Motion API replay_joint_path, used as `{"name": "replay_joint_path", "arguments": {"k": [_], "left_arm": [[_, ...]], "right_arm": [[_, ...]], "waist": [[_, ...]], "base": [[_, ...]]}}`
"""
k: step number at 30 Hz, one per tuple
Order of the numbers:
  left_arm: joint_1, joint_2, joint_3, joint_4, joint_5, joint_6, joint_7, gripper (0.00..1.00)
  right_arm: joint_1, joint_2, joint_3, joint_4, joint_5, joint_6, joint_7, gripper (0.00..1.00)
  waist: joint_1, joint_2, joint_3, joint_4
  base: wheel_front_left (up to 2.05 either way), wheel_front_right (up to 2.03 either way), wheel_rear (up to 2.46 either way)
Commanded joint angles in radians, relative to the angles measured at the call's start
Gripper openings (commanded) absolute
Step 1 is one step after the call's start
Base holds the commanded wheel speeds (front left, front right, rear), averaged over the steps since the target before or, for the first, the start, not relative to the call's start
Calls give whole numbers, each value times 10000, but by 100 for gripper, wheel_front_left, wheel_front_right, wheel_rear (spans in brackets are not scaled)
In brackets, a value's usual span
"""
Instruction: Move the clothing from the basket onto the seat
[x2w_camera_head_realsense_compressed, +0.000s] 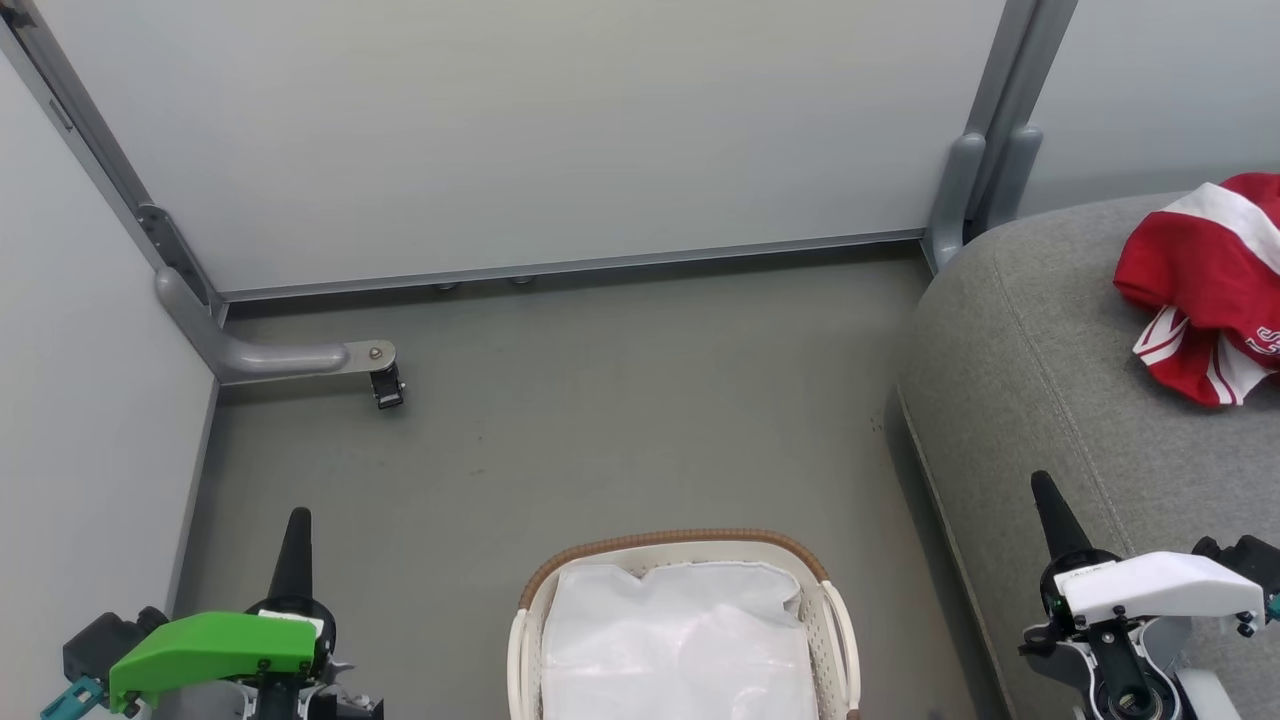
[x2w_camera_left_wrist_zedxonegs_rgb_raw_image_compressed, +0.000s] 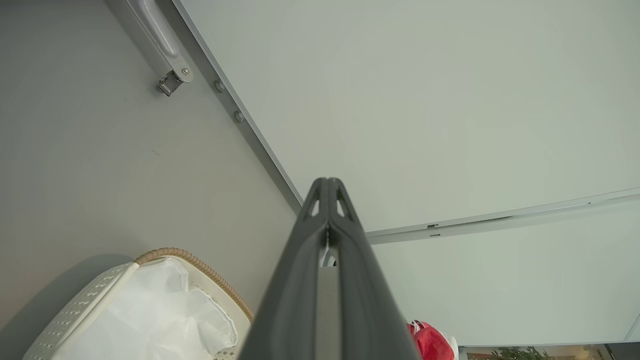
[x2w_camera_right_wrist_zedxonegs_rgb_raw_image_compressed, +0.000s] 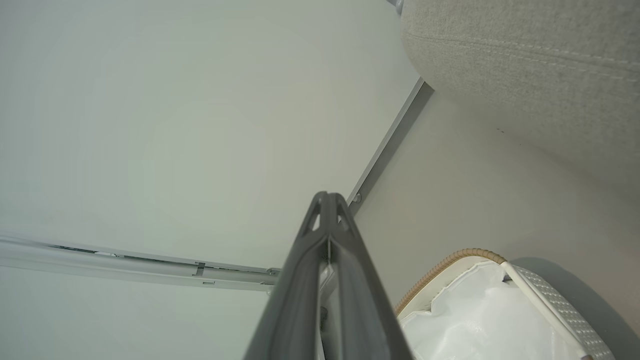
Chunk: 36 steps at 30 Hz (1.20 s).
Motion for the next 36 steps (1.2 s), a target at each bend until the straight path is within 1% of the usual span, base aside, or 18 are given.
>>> {"name": "replay_joint_path", "arguments": {"k": [1, 12, 36], "left_arm": [[-247, 27, 85, -114, -243, -78, 61, 0], [-354, 29, 266, -170, -1098, -155, 321, 0], [-512, 34, 602, -290, -2704, -280, 819, 0]], "right_arm": [[-80, -60, -45, -133, 253, -5, 77, 0], [-75, -67, -134, -236, 1266, -5, 331, 0], [-57, -84, -291, -420, 3092, -7, 820, 0]], "waist": [[0, 74, -1, 1], [0, 84, -7, 4], [0, 107, -19, 11]], "base": [[0, 0, 0], [0, 0, 0], [0, 0, 0]]}}
